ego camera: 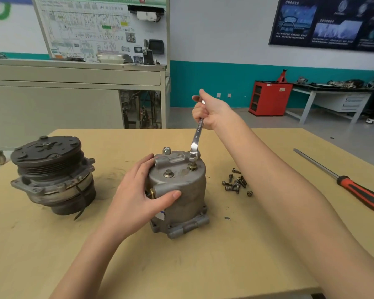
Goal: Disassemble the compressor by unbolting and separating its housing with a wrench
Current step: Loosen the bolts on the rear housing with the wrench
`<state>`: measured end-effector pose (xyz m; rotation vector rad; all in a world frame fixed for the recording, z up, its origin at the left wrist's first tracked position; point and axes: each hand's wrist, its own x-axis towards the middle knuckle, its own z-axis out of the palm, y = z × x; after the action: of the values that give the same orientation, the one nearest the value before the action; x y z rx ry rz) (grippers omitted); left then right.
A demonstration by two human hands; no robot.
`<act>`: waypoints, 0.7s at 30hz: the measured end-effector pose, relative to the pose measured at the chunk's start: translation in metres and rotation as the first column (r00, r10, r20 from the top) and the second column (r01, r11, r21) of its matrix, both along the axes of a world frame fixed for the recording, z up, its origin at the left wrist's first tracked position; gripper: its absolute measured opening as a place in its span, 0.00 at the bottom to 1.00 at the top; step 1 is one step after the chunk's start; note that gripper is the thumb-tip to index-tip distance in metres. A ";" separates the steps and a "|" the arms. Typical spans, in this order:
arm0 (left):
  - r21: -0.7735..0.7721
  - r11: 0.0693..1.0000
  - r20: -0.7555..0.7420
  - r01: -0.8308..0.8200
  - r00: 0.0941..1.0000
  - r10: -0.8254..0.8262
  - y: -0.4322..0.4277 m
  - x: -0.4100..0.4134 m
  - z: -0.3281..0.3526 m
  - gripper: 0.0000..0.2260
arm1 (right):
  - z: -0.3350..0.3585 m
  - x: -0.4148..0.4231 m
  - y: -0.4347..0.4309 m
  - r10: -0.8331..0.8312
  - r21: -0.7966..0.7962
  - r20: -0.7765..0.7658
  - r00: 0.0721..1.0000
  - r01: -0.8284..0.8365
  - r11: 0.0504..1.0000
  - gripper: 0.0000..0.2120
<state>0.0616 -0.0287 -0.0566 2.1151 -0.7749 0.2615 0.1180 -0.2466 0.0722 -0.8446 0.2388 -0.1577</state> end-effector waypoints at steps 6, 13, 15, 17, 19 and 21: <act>-0.006 1.000 0.009 0.005 1.000 -0.005 0.000 0.000 -0.001 0.42 | 0.040 -0.057 -0.012 -0.139 -0.722 0.372 0.918 0.380 0.578 0.08; -0.010 1.000 -0.002 0.006 1.000 -0.006 0.000 -0.001 0.000 0.43 | -0.046 -0.110 0.035 0.023 -0.928 -0.003 1.000 0.006 -0.371 0.11; -0.006 1.000 -0.008 0.002 1.000 -0.002 0.000 -0.001 0.001 0.43 | -0.046 -0.113 0.035 0.021 -0.925 0.013 1.000 0.020 -0.380 0.12; -0.006 1.000 -0.006 0.001 1.000 -0.001 0.000 -0.001 0.000 0.43 | -0.044 -0.114 0.037 0.050 -0.915 0.026 0.998 0.044 -0.401 0.11; -0.009 1.000 -0.003 -0.001 1.000 0.001 0.000 -0.001 0.000 0.43 | -0.034 -0.115 0.037 0.091 -0.935 0.099 0.991 0.124 -0.331 0.07; -0.009 1.000 -0.002 0.000 1.000 0.000 0.000 -0.001 0.000 0.43 | -0.011 -0.113 0.021 0.052 -0.940 0.281 0.958 0.286 -0.187 0.05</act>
<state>0.0608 -0.0287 -0.0565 2.1061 -0.7712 0.2624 0.0054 -0.2251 0.0612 -2.5121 -0.1282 -0.7193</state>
